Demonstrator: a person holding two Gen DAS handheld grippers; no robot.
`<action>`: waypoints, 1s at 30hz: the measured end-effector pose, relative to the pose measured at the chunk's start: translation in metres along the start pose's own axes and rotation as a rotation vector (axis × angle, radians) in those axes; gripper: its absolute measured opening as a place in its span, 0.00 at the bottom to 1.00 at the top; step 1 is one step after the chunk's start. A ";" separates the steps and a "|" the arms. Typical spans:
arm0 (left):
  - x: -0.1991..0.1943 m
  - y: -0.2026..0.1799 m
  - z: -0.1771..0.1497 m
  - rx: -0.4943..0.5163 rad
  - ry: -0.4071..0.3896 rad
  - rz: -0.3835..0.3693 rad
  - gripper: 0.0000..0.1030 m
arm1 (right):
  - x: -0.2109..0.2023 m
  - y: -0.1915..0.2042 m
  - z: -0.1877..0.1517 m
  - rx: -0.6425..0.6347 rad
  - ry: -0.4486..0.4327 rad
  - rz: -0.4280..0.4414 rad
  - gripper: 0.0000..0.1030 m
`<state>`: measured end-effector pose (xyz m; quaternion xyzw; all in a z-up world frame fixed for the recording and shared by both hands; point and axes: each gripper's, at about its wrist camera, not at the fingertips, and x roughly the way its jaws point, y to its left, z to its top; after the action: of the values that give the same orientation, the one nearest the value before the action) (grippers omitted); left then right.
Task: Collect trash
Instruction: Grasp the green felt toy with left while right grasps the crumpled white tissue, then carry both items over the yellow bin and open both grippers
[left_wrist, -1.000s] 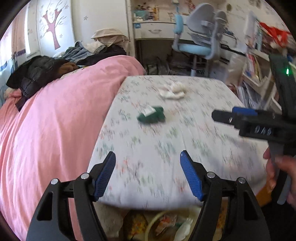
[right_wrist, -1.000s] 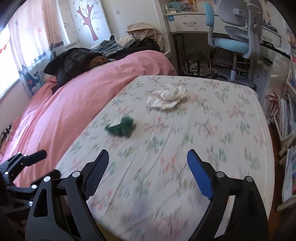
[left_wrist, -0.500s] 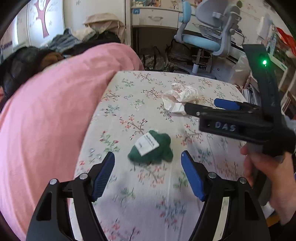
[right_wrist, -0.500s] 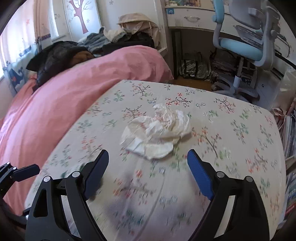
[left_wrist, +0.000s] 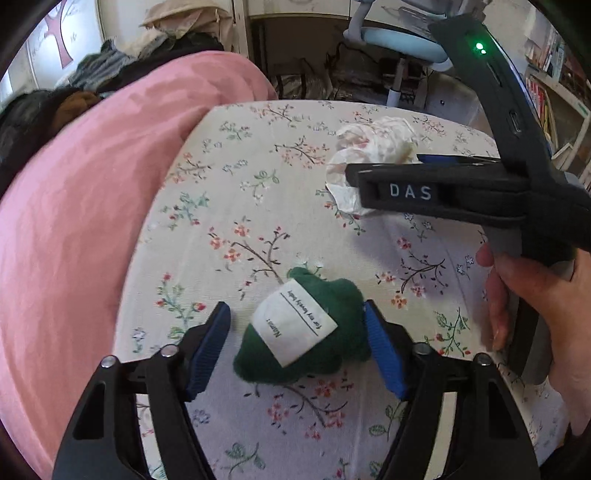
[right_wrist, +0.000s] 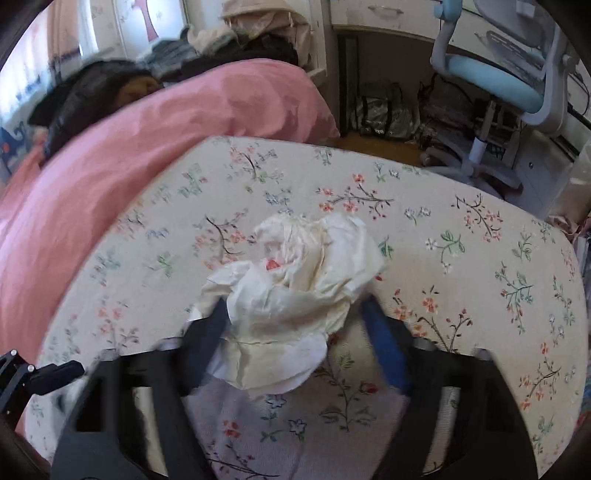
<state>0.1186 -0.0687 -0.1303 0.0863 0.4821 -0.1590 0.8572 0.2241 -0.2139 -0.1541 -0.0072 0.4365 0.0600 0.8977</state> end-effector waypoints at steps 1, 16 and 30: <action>0.000 -0.002 0.000 0.011 -0.007 0.010 0.53 | -0.001 0.001 0.000 -0.015 -0.001 -0.005 0.43; -0.103 0.015 -0.011 -0.088 -0.247 -0.009 0.43 | -0.135 0.010 -0.051 0.053 -0.109 0.205 0.13; -0.160 0.008 -0.061 -0.080 -0.361 0.010 0.43 | -0.269 0.087 -0.193 -0.068 -0.198 0.310 0.13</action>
<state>-0.0052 -0.0129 -0.0251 0.0245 0.3259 -0.1481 0.9334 -0.1021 -0.1672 -0.0591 0.0358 0.3397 0.2130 0.9154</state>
